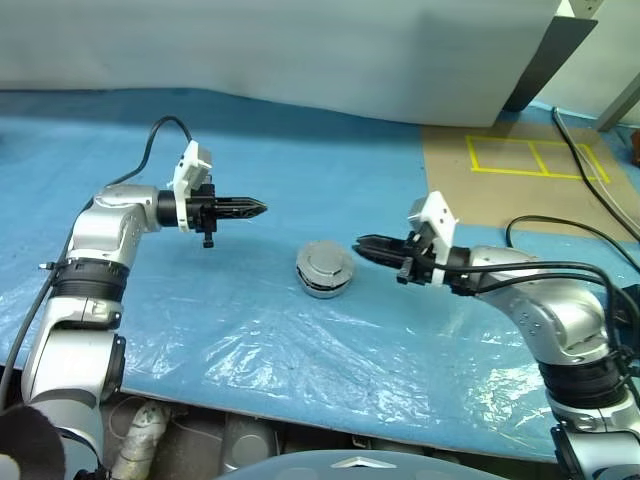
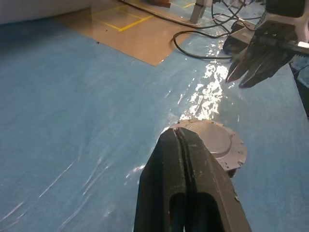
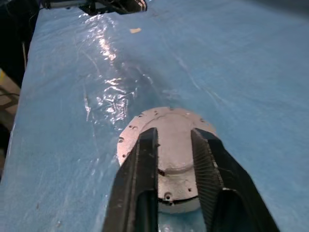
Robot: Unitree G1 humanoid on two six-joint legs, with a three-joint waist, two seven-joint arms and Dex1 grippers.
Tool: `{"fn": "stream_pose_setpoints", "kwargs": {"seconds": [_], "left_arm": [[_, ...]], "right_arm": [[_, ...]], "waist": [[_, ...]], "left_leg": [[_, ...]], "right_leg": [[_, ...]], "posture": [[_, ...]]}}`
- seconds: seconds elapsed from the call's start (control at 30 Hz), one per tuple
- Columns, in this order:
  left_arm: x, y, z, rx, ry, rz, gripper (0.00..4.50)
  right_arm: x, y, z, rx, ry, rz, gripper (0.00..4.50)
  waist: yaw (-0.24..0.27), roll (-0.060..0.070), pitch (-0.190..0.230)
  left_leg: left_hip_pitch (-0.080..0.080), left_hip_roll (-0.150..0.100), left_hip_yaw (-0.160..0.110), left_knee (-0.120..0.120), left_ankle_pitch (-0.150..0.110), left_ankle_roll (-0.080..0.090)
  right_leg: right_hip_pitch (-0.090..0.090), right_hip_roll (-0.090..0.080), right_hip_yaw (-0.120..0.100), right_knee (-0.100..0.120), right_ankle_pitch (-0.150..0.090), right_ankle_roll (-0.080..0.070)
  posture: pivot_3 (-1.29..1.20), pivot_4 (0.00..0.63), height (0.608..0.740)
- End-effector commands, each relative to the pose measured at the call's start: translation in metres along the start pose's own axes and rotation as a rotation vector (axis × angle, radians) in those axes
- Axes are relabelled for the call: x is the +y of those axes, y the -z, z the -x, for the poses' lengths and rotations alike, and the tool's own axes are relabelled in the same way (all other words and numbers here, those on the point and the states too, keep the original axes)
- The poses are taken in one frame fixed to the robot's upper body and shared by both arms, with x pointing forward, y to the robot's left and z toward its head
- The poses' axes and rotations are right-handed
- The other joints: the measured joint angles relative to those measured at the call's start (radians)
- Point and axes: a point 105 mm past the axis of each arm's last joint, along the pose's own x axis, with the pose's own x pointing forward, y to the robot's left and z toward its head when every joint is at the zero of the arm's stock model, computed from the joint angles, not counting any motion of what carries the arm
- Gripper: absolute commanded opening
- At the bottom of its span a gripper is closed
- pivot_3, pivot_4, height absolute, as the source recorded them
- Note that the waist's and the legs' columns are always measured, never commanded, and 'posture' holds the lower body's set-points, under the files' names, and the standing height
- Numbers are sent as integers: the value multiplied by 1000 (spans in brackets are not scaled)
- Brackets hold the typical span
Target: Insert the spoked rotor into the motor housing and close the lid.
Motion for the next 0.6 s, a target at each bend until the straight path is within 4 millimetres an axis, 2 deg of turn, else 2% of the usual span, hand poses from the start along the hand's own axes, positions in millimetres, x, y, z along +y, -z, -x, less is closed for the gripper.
{"fn": "stream_pose_setpoints", "kwargs": {"seconds": [0.03,0.23,0.43,0.6], "left_arm": [[-13,-10,-1,-44,8,-19,0],[-21,-7,-4,-66,-10,13,0],[-21,-5,-5,-70,-31,33,0],[-22,2,-3,-48,-37,40,0]], "right_arm": [[1,-4,-10,-20,-37,42,2308],[-10,0,-26,-1,-40,87,4439],[-7,17,-38,54,-75,87,4439],[-9,24,-46,73,-83,105,4439]], "waist": [[-2,0,0],[-5,0,0],[-5,0,0],[-6,0,0]], "left_leg": [[0,0,0,0,0,0],[1,0,0,2,0,0],[0,0,0,3,0,0],[0,0,0,5,0,0]], "right_leg": [[0,0,0,0,0,0],[-1,0,1,3,0,0],[-2,0,1,5,0,0],[-2,0,2,7,0,-1]], "posture": [[0,150,740],[0,150,740],[0,150,740],[0,150,740]]}}
